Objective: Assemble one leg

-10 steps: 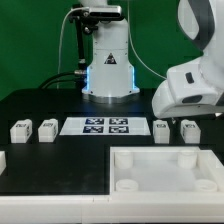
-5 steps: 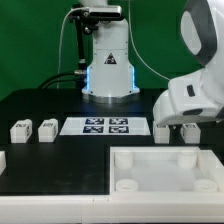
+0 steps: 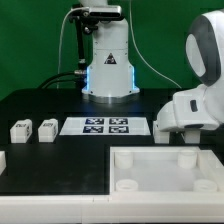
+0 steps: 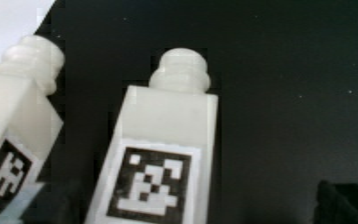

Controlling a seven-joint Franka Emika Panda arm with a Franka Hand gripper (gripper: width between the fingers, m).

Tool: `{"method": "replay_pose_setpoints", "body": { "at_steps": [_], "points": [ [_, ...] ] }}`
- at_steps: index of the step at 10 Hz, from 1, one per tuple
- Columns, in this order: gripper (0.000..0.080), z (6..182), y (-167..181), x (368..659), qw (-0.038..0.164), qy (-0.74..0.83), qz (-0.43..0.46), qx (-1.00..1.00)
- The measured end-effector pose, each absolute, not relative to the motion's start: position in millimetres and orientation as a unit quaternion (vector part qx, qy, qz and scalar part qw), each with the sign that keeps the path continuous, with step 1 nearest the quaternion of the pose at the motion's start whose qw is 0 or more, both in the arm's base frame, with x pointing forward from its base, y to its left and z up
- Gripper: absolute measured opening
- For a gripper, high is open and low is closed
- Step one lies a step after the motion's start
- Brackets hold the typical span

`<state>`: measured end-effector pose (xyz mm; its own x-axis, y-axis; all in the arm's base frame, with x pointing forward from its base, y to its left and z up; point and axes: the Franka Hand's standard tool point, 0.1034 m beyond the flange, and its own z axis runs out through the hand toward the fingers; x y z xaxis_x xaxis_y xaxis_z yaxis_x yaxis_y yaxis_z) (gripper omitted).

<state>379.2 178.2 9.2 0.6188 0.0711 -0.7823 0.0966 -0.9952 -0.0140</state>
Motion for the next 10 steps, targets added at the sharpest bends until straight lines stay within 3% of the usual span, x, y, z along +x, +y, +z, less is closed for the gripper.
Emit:
{"method": "replay_pose_setpoints", "body": {
  "at_steps": [1, 3, 10],
  "points": [
    [0.064, 9.2, 178.2, 379.1, 0.015, 0.047, -0.434, 0.899],
    [0.0292, 9.0, 178.1, 378.9, 0.015, 0.047, -0.434, 0.899],
    [0.029, 11.9, 174.4, 383.0, 0.009, 0.059, -0.433, 0.9]
  ]
}}
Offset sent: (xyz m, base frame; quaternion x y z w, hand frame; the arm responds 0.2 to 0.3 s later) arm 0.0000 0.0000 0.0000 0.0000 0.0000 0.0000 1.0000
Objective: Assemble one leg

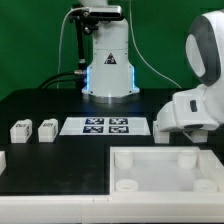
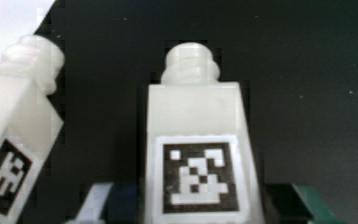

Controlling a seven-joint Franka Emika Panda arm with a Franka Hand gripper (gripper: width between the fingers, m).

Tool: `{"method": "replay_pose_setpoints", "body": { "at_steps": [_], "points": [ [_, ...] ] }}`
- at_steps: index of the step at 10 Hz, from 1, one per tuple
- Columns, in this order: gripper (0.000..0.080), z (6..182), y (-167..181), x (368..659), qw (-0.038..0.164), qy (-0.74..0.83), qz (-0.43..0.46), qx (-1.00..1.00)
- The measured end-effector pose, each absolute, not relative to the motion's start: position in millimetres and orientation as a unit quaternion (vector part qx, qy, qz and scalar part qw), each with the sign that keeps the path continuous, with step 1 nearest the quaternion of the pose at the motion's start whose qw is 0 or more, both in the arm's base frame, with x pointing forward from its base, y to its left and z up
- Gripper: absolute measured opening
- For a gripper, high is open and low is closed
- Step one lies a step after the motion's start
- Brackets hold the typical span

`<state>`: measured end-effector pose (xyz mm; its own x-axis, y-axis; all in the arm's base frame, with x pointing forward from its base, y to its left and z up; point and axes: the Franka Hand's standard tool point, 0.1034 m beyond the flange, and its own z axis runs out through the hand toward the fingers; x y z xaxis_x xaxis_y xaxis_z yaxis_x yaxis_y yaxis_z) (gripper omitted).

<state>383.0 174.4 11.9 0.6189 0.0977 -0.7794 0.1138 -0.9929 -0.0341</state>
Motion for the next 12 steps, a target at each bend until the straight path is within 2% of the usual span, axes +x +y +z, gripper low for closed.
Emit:
{"method": "replay_pose_setpoints", "body": {
  "at_steps": [1, 3, 4, 5, 6, 8, 10, 12],
  "points": [
    [0.0291, 25.5, 162.0, 398.8, 0.002, 0.079, -0.417, 0.905],
    [0.0291, 72.9, 146.3, 426.4, -0.006, 0.091, -0.394, 0.914],
    [0.0291, 86.7, 143.1, 444.6, -0.012, 0.091, -0.372, 0.924],
    [0.0291, 105.3, 139.2, 466.8, -0.017, 0.086, -0.314, 0.945],
    [0.0291, 129.5, 133.2, 471.0, -0.015, 0.082, -0.279, 0.957],
    [0.0292, 158.3, 137.5, 484.1, -0.01, 0.063, -0.186, 0.98],
    [0.0292, 157.6, 137.5, 486.0, -0.016, 0.065, -0.097, 0.993],
    [0.0292, 157.8, 131.8, 508.2, -0.029, 0.086, 0.018, 0.996]
  ]
}}
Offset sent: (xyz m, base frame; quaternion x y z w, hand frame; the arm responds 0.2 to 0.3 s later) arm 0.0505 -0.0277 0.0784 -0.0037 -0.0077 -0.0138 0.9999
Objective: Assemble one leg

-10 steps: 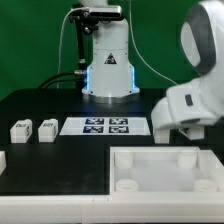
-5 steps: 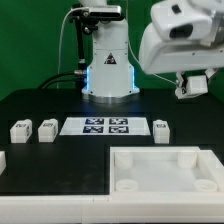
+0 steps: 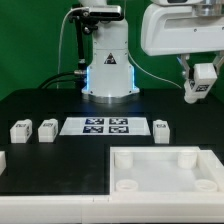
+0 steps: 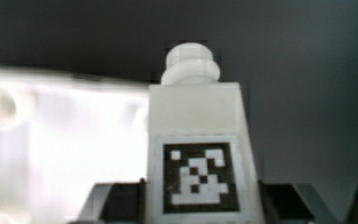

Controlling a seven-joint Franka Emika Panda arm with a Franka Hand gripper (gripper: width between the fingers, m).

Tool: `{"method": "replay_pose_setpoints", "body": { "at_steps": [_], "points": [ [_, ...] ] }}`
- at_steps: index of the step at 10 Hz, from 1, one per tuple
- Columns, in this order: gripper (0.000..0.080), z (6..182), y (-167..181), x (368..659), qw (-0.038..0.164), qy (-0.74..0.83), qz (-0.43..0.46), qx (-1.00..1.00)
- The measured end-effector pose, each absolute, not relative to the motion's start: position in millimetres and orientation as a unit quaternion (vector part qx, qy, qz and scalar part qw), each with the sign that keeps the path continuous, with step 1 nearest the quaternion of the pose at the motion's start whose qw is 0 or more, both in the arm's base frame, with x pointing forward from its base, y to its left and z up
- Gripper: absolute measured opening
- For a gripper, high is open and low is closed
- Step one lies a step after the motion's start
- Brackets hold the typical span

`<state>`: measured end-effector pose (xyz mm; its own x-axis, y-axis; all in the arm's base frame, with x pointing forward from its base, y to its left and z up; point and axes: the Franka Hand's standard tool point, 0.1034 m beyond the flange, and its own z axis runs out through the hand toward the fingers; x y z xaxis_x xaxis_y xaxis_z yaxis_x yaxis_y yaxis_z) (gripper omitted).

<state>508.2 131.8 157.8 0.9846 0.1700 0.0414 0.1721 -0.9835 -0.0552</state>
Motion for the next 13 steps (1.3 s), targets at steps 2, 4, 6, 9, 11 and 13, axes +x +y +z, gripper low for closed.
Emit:
{"method": "replay_pose_setpoints", "body": {
  "at_steps": [2, 4, 6, 9, 11, 13],
  "points": [
    [0.0292, 180.7, 98.1, 551.0, 0.033, -0.111, -0.107, -0.987],
    [0.0292, 193.9, 77.5, 590.8, 0.041, -0.095, -0.226, -0.969],
    [0.0292, 191.9, 69.9, 590.7, 0.019, -0.099, -0.304, -0.947],
    [0.0292, 186.6, 73.0, 588.5, 0.026, -0.103, -0.278, -0.955],
    [0.0292, 173.1, 75.7, 591.8, 0.03, -0.103, -0.27, -0.957],
    [0.0292, 140.1, 89.2, 602.0, 0.039, -0.103, -0.27, -0.957]
  ]
}}
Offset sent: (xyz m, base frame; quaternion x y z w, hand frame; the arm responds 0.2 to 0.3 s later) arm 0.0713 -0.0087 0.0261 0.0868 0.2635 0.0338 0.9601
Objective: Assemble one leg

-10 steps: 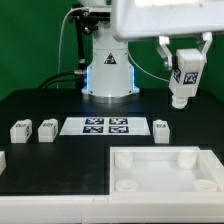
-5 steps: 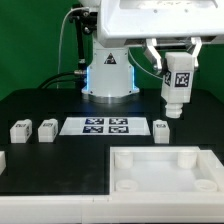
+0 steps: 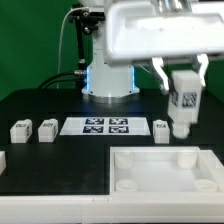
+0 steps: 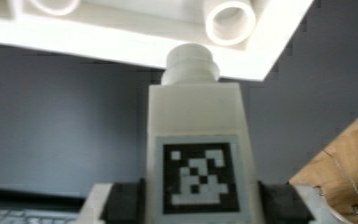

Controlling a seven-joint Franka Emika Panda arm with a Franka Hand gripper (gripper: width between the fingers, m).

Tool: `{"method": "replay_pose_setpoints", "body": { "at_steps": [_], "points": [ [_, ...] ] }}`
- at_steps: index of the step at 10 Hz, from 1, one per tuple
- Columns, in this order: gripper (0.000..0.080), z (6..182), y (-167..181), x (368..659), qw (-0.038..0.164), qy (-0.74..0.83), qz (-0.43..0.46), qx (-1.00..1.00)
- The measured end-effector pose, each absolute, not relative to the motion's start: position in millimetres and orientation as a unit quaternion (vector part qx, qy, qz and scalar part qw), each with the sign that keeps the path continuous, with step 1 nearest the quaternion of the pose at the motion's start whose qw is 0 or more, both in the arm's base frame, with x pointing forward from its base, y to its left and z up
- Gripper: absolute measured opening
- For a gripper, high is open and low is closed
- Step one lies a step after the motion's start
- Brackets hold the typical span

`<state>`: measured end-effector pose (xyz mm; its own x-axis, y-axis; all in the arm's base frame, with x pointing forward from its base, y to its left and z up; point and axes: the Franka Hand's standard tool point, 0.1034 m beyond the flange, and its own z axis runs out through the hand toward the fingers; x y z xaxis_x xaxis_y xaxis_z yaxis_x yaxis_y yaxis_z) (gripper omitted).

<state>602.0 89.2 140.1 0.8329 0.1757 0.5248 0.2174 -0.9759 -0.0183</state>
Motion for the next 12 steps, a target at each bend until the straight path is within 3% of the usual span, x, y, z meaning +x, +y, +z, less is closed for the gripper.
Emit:
{"method": "replay_pose_setpoints", "body": {
  "at_steps": [3, 7, 12],
  "points": [
    [0.0292, 104.6, 110.8, 605.1, 0.048, -0.104, -0.268, -0.957],
    [0.0292, 107.7, 115.7, 619.3, 0.051, -0.105, -0.276, -0.954],
    [0.0292, 91.9, 113.3, 623.3, 0.05, -0.1, -0.277, -0.954]
  ]
}}
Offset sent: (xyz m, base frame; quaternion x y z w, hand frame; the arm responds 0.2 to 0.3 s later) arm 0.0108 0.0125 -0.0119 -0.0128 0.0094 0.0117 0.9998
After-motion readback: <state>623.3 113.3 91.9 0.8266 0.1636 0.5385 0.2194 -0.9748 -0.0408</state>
